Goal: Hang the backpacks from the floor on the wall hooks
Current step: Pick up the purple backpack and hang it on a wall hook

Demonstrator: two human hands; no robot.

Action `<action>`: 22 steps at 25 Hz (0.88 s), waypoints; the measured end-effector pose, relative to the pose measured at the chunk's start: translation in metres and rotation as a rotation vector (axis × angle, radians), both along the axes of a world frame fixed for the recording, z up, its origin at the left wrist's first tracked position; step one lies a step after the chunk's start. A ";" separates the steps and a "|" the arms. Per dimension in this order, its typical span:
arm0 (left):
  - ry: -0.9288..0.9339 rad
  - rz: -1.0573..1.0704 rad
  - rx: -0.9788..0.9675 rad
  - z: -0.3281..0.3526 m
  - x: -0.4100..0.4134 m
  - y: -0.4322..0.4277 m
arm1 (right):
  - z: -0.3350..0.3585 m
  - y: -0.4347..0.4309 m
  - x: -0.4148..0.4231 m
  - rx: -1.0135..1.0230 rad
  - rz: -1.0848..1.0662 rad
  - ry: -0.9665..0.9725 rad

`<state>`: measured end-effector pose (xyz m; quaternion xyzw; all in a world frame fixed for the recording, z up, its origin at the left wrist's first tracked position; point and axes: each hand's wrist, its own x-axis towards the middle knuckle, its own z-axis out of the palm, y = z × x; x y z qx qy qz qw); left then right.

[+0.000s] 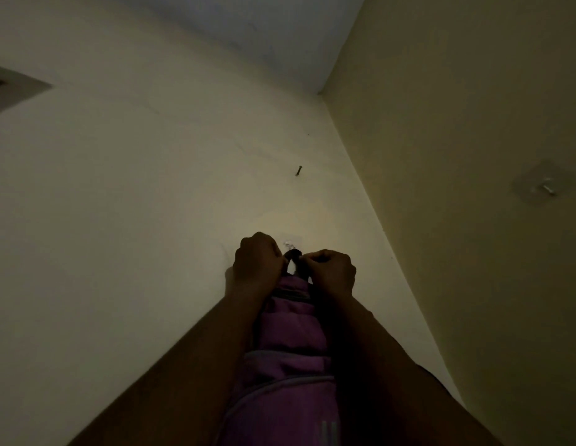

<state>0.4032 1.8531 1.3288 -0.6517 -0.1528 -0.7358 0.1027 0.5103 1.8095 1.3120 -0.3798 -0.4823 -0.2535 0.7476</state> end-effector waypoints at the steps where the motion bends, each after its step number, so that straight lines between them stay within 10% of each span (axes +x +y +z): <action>1: 0.011 -0.001 0.011 -0.008 0.000 -0.002 | -0.006 -0.001 -0.001 -0.005 -0.004 -0.009; 11: 0.068 -0.136 -0.083 -0.064 -0.021 -0.045 | -0.064 -0.046 -0.039 -0.155 -0.057 -0.017; 22: 0.115 -0.938 -0.539 -0.257 -0.106 -0.174 | -0.239 -0.190 -0.116 -0.362 0.076 0.414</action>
